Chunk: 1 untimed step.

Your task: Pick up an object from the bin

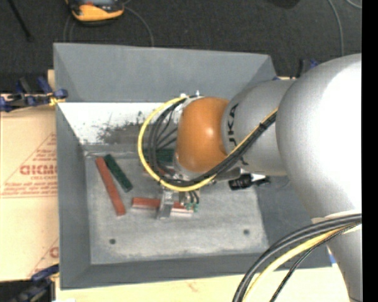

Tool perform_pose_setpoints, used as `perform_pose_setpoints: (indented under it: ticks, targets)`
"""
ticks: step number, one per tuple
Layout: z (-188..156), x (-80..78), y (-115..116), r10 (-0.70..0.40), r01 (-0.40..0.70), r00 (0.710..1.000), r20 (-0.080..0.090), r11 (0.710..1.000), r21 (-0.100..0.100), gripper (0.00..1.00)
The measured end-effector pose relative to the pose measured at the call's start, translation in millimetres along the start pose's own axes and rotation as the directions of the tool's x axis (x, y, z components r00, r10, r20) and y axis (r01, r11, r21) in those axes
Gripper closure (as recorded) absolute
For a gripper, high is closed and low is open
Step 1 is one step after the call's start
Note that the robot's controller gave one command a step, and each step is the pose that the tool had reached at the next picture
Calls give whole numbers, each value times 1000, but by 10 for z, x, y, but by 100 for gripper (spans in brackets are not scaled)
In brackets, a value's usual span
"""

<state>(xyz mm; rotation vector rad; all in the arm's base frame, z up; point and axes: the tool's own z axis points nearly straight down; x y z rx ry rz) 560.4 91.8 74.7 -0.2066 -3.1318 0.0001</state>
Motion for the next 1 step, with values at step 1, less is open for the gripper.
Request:
perform_pose_setpoints:
  ticks: [1]
  targets:
    - [-208, 12, -5, 1, -1, 1000, -4, 1000, 1, 100]
